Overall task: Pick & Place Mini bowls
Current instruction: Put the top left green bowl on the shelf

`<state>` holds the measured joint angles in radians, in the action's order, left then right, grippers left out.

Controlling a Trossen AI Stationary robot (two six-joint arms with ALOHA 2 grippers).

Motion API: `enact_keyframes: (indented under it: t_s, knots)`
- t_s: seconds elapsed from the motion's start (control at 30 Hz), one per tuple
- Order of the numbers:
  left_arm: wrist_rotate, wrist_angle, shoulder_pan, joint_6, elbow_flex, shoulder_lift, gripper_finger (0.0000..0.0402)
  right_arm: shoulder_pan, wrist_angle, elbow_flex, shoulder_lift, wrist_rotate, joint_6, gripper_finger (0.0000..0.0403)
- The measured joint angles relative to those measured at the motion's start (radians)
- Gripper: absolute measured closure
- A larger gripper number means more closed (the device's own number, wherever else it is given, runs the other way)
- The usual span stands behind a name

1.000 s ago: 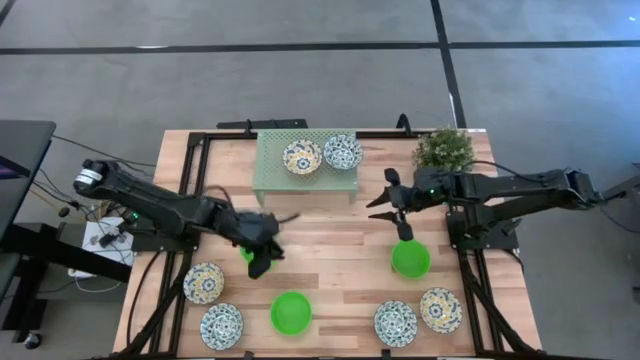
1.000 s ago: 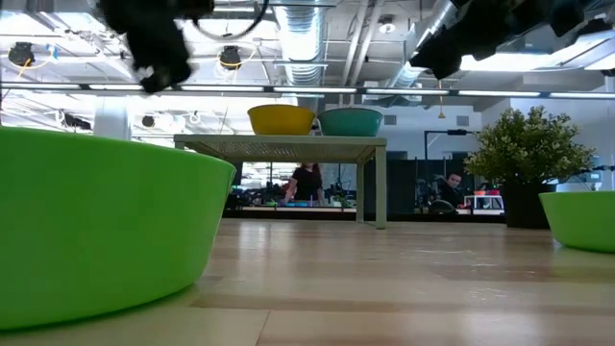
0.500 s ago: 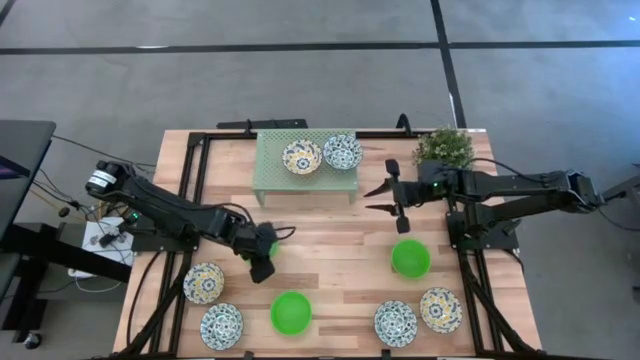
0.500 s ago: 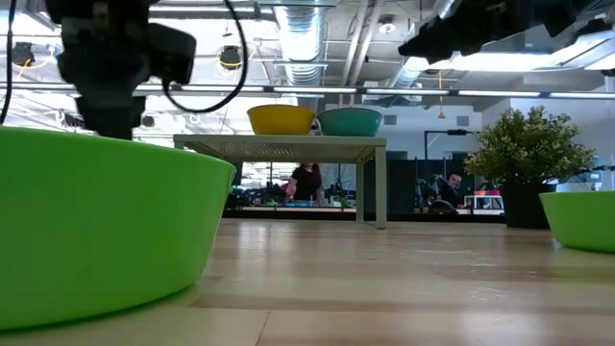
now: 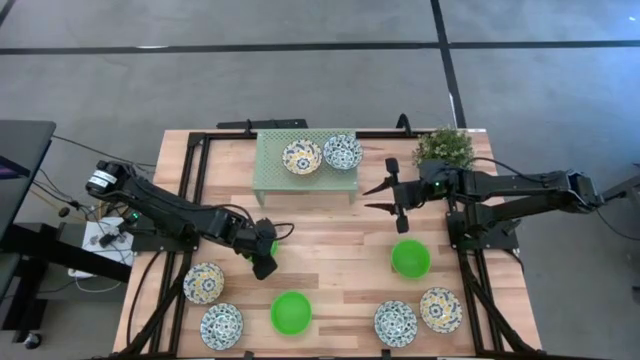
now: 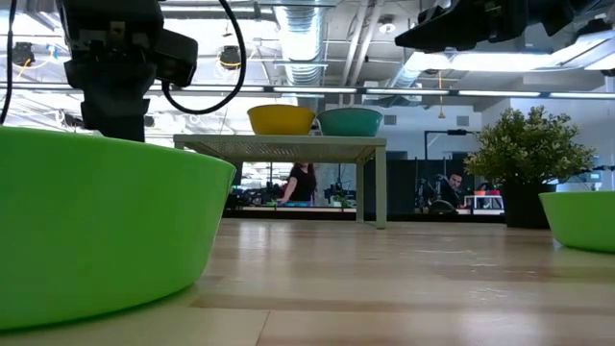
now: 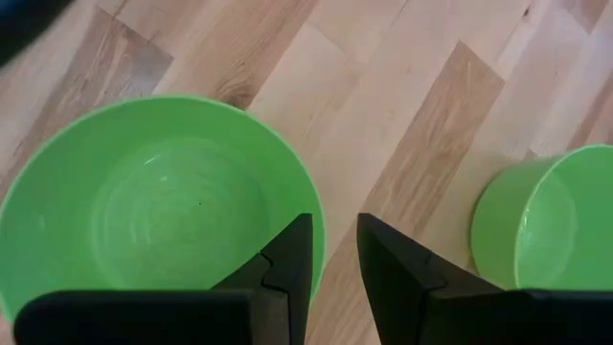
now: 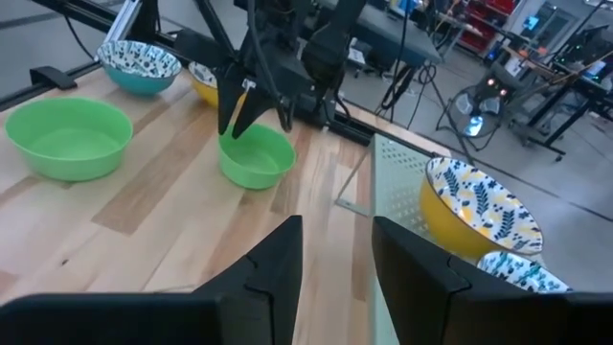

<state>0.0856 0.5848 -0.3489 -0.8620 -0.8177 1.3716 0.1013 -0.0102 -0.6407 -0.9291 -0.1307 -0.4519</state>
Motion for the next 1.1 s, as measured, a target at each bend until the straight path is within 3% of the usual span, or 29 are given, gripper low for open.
enact_keyframes:
  t_s: [0.43,0.73,0.9,1.1]
  knots:
    - [-0.011,-0.017,-0.010,-0.010,0.002,0.122,0.0315,0.000,0.002,-0.001,0.000,0.000,0.005,0.0280]
    - [-0.011,-0.025,-0.010,-0.008,0.002,0.191,0.0333,0.000,0.002,-0.001,0.000,0.000,0.172,0.0280]
    - [0.002,-0.016,-0.010,-0.009,0.002,0.176,0.0389,0.000,0.002,-0.001,0.000,0.000,0.172,0.0280]
    - [-0.008,-0.025,-0.010,-0.044,0.001,0.086,0.0392,0.000,0.002,-0.001,0.000,0.000,0.172,0.0280]
